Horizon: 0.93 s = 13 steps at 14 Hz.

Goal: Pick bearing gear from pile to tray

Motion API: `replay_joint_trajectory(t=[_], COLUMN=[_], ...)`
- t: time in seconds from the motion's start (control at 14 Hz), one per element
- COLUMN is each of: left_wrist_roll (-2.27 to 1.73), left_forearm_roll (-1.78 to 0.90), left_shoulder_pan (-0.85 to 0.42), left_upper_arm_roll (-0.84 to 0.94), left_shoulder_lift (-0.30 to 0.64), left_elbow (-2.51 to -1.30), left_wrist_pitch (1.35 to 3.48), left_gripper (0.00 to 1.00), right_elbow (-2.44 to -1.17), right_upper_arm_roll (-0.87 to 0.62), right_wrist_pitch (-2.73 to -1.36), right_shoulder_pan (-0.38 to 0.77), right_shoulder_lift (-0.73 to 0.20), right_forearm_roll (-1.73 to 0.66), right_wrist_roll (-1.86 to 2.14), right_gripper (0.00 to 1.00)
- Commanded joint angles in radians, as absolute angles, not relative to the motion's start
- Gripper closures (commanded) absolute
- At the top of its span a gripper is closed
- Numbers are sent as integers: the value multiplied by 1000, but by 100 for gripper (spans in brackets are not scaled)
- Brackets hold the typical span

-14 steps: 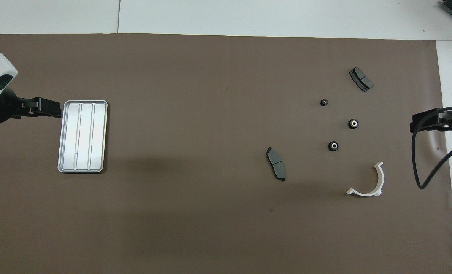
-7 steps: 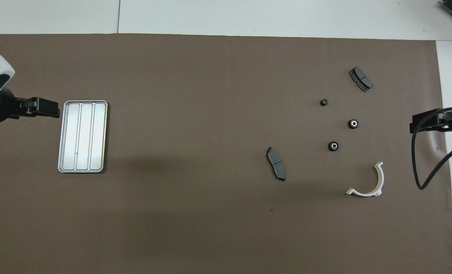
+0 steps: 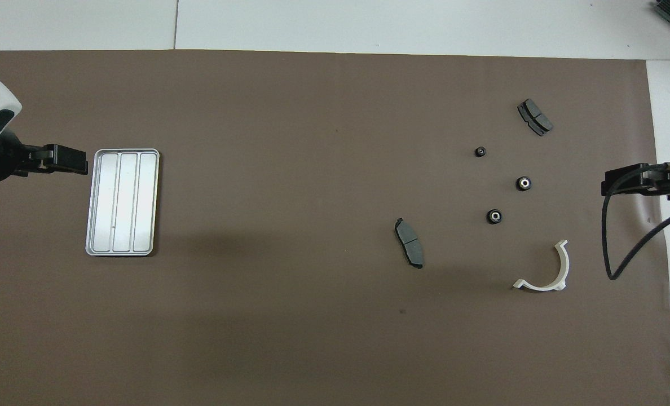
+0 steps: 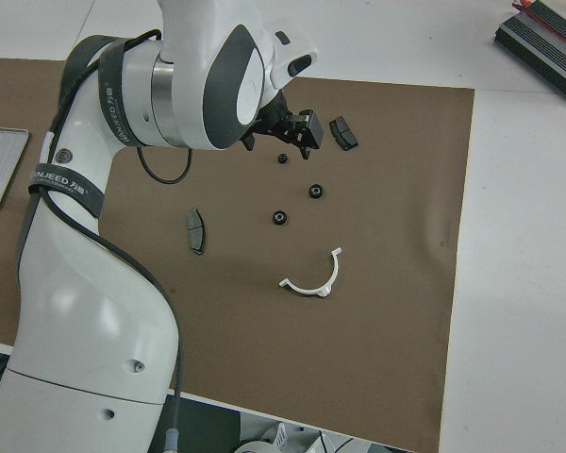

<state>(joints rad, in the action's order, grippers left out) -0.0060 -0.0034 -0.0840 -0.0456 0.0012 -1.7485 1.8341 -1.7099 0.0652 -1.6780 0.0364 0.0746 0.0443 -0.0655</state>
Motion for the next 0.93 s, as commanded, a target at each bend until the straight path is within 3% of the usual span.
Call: replay_joint_trajectory(t=[0.0,0.43,0.85], left_wrist_roll=[-14,-14,-14], left_forearm_roll=[11,11,11], left_shoulder_pan=[-80,-80,-80], left_upper_arm_roll=[-44,-44,-44], left_shoulder_lift=[-20,-21,-21], left_elbow=[-1770,-1770,-1769], left_wrist_pitch=[1841,1841,1841], left_gripper=[0,0,0], right_elbow=[-1732,-1606,-1609], right_upper_arm_roll=[78,68,-6], right_wrist_pitch=[-1750,-1853,-2123], right_shoulder_pan=[43,43,49], right_shoulder_lift=[63,-167,-373], right_forearm_roll=[15,17,8], right_wrist_roll=[-52,-51,-57], right_gripper=[0,0,0])
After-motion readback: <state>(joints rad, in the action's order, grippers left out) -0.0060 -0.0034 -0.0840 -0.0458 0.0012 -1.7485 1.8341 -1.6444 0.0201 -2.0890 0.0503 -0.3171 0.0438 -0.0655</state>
